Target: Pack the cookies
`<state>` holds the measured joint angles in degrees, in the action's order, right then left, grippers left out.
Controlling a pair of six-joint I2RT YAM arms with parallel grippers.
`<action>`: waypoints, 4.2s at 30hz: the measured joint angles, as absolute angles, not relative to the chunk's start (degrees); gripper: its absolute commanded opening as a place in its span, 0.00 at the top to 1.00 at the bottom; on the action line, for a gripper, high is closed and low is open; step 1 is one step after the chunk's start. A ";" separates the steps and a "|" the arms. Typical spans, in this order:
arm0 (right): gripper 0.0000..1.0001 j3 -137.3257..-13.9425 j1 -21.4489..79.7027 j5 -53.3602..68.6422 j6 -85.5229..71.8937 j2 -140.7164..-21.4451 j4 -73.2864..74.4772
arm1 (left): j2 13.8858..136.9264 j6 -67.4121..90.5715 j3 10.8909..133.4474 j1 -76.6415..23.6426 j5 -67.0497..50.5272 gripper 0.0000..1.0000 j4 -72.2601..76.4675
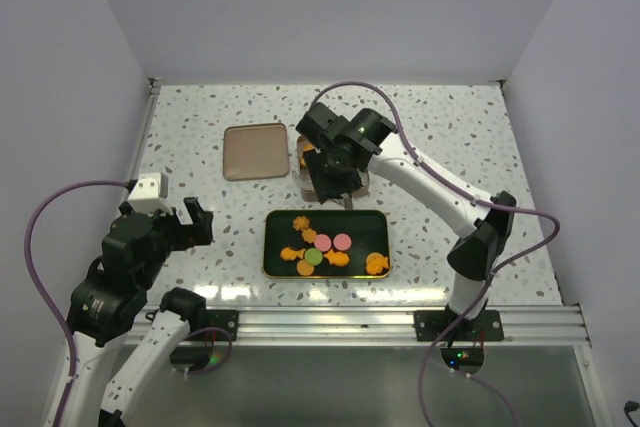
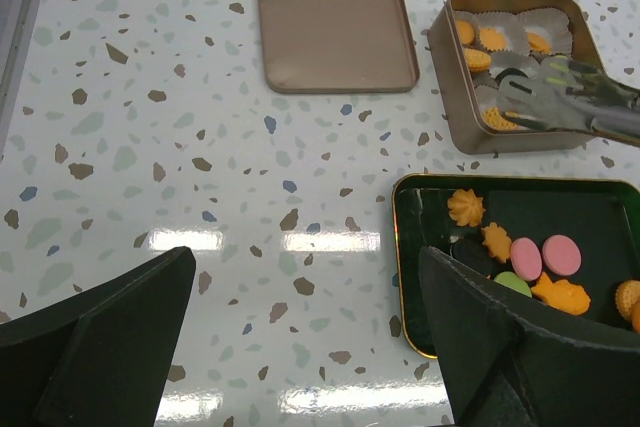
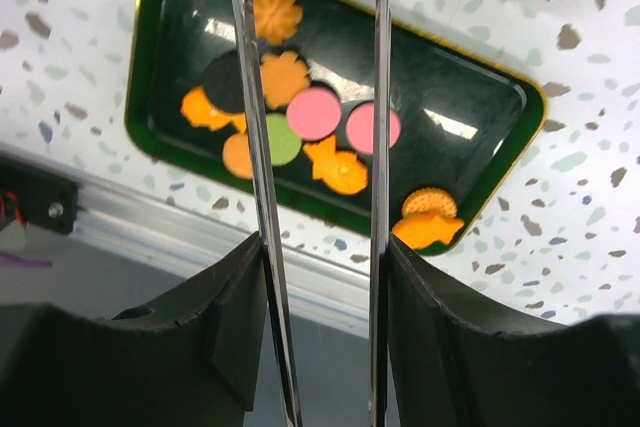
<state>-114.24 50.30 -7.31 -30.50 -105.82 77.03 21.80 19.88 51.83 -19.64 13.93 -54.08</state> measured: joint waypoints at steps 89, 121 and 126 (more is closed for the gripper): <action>0.66 -118.48 44.84 -10.98 -29.34 -111.83 76.73 | 20.62 19.84 51.83 -19.64 13.47 0.00 -54.04; 0.52 -108.51 42.00 -9.13 -26.89 -108.03 77.14 | 22.44 19.84 51.83 -19.64 13.50 0.00 -54.06; 0.51 -108.51 42.00 -9.04 -26.89 -107.81 77.14 | 22.44 19.84 51.83 -19.64 13.50 0.00 -54.06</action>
<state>-108.51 42.00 -9.04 -26.89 -107.81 77.14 22.44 19.84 51.83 -19.64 13.50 -54.06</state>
